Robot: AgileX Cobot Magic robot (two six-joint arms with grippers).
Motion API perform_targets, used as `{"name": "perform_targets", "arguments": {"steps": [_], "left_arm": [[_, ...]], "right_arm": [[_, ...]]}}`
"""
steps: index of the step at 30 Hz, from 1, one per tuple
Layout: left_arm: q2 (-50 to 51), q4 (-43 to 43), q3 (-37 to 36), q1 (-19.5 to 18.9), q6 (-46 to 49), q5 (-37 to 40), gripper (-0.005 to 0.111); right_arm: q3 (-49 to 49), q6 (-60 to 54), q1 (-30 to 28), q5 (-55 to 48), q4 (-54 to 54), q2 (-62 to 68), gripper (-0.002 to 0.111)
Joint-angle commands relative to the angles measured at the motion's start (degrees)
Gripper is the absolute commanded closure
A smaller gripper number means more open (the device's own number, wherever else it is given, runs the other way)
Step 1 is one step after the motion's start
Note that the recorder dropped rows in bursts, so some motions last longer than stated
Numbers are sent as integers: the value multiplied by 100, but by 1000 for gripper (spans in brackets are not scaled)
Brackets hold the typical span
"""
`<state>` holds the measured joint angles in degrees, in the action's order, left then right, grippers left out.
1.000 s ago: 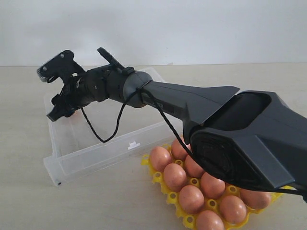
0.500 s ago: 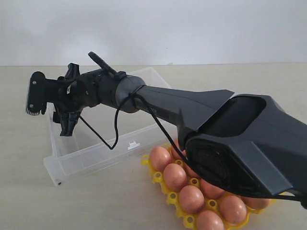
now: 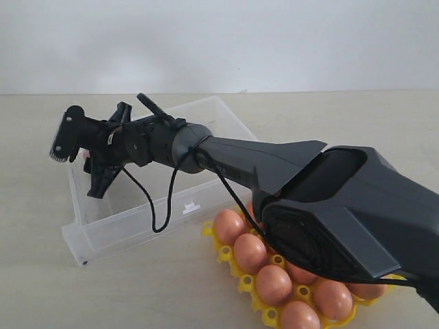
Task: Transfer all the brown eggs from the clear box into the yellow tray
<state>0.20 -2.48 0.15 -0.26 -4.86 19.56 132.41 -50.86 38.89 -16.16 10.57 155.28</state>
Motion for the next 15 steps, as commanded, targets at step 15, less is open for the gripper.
{"name": "perform_targets", "arguments": {"steps": [15], "left_arm": [[-20,15,-15,-17,-6,-27,103]], "right_arm": [[-17,4136,-38,-315,-45,-437,108]]}}
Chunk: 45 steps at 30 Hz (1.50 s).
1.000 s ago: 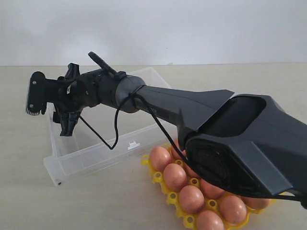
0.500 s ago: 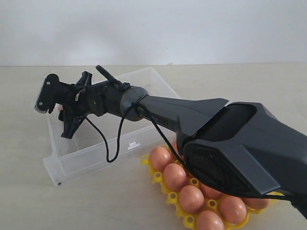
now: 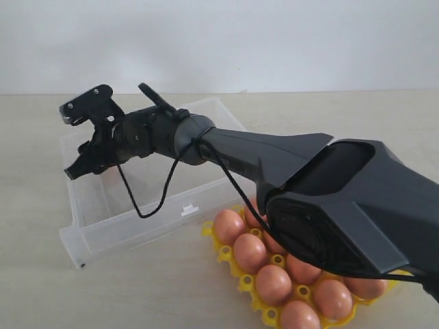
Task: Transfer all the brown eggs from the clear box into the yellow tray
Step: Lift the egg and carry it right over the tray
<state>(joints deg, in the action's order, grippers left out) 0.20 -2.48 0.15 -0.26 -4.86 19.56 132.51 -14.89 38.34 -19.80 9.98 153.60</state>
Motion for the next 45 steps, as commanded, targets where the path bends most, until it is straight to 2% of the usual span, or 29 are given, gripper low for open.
{"name": "perform_targets", "arguments": {"steps": [1,12,21,24,27,33,36,39,42,45], "left_arm": [[-20,15,-15,-17,-6,-27,103],[-20,15,-15,-17,-6,-27,103],[-20,15,-15,-17,-6,-27,103],[-20,15,-15,-17,-6,-27,103],[-20,15,-15,-17,-6,-27,103],[-20,15,-15,-17,-6,-27,103],[-20,15,-15,-17,-6,-27,103],[-20,15,-15,-17,-6,-27,103],[-20,15,-15,-17,-6,-27,103],[-20,15,-15,-17,-6,-27,103]], "right_arm": [[-26,678,48,49,14,-337,108],[-41,930,295,188,14,-782,108],[-545,911,353,1033,23,-1429,108],[-1194,970,365,1686,23,-1905,108],[-2276,1079,432,2662,23,-2654,108],[-5797,1425,447,5276,23,-4619,109],[-7523,1542,9,6134,-53,-5514,109],[-8472,1846,-780,5951,-184,-6316,109],[-8873,2404,-1799,5531,-333,-6889,109],[-8914,3309,-2979,5069,-1115,-7230,109]]}}
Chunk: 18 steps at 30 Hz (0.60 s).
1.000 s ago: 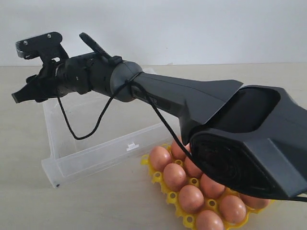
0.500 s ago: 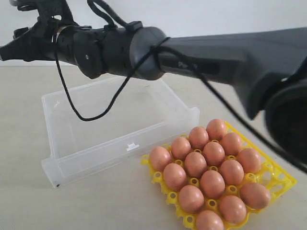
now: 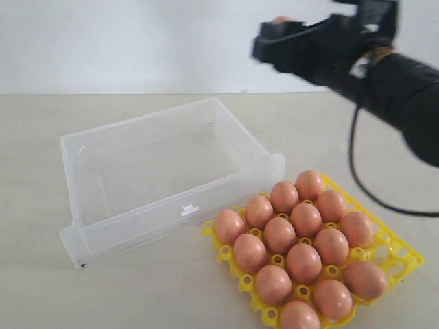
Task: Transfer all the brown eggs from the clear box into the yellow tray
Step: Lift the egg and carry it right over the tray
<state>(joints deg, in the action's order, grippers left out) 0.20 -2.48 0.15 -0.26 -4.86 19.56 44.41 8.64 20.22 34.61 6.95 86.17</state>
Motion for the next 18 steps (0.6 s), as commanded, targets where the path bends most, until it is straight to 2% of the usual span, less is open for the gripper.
{"name": "perform_targets", "arguments": {"steps": [1,3,5,10,12,15,18], "left_arm": [[-20,15,-15,-17,-6,-27,103],[-20,15,-15,-17,-6,-27,103],[-20,15,-15,-17,-6,-27,103],[-20,15,-15,-17,-6,-27,103],[-20,15,-15,-17,-6,-27,103],[-20,15,-15,-17,-6,-27,103],[-20,15,-15,-17,-6,-27,103]], "right_arm": [[-104,1291,-1467,-458,-1054,-532,109],[-104,1821,-2159,-849,-1324,-555,109],[-104,1856,-2766,-1446,-1324,-544,109],[-104,651,-3843,-2277,-1324,-555,109],[-104,569,-4162,-2490,-1324,-555,109],[-129,1167,-4402,-2775,-1167,-605,109],[-461,1951,-4428,-2285,-1154,-919,109]]}}
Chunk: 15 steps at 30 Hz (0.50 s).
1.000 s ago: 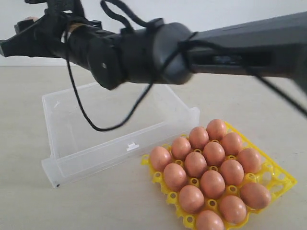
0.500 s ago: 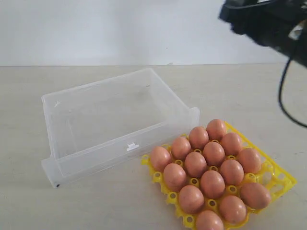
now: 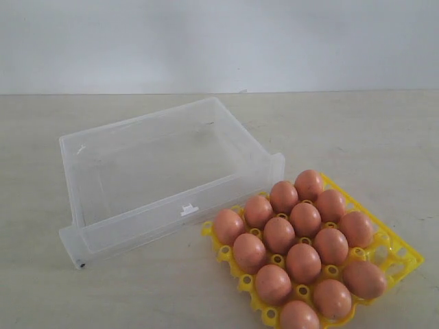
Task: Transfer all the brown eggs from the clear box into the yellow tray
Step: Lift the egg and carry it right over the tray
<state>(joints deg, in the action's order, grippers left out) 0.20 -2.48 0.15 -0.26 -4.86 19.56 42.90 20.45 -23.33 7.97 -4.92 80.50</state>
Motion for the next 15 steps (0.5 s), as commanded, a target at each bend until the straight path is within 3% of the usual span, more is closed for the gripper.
{"name": "perform_targets", "arguments": {"steps": [1,6,8,9,11,15], "left_arm": [[-20,15,-15,-17,-6,-27,103],[-20,15,-15,-17,-6,-27,103],[-20,15,-15,-17,-6,-27,103],[-20,15,-15,-17,-6,-27,103],[-20,15,-15,-17,-6,-27,103],[-20,15,-15,-17,-6,-27,103]], "right_arm": [[-475,1078,-73,693,33,-527,109],[-1352,3003,-73,2083,-627,-1486,109],[-1808,4344,-73,3045,-1936,-1823,109],[-1992,5029,-73,3806,-3183,-1859,109],[-2084,5645,-73,5093,-4809,-1859,109],[-2084,5873,-73,5378,-6389,-1845,109]]}}
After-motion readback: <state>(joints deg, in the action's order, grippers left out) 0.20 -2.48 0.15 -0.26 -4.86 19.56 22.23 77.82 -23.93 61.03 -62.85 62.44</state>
